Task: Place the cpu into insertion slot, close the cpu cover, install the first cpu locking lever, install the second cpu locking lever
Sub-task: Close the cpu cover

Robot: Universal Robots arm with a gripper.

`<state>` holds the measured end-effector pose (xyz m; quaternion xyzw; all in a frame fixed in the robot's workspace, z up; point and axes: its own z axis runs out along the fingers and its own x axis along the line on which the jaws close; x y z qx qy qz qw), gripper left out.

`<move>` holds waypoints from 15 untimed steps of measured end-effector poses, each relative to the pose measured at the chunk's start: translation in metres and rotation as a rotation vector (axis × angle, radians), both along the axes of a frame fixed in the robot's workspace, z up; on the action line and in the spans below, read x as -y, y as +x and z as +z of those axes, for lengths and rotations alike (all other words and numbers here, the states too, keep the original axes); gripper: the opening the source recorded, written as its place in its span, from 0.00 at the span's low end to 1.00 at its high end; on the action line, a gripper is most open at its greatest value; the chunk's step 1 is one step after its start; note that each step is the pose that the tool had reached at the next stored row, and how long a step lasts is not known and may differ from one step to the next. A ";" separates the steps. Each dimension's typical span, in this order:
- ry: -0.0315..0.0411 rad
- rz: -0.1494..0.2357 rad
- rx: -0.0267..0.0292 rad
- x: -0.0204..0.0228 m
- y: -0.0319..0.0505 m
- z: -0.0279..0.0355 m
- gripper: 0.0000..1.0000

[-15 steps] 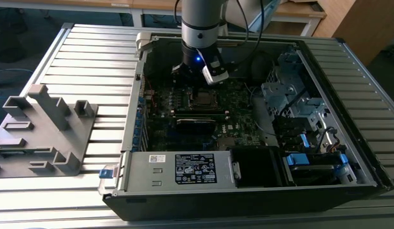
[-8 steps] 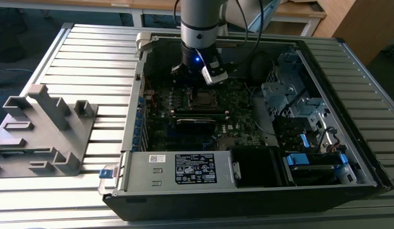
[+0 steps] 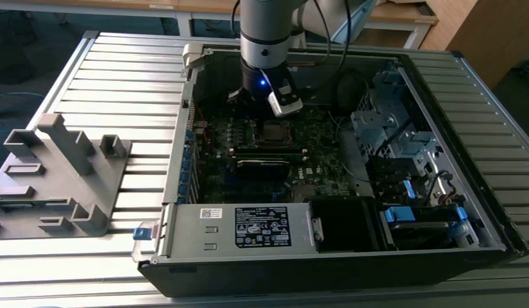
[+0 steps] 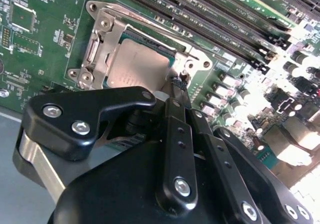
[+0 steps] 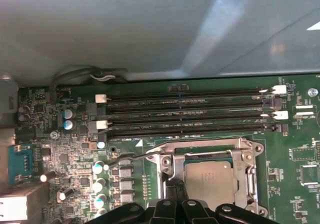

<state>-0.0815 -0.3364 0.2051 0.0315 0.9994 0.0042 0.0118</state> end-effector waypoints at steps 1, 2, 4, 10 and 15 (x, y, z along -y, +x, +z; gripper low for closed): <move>0.0001 0.000 0.0001 0.0000 -0.0003 -0.0003 0.10; 0.0001 0.000 0.0000 0.0000 -0.0004 -0.0009 0.10; -0.0001 0.000 -0.0001 0.0000 -0.0008 -0.0031 0.10; -0.0001 0.000 -0.0001 0.0000 -0.0009 -0.0039 0.10; -0.0001 0.000 0.0001 0.0000 -0.0028 -0.0048 0.10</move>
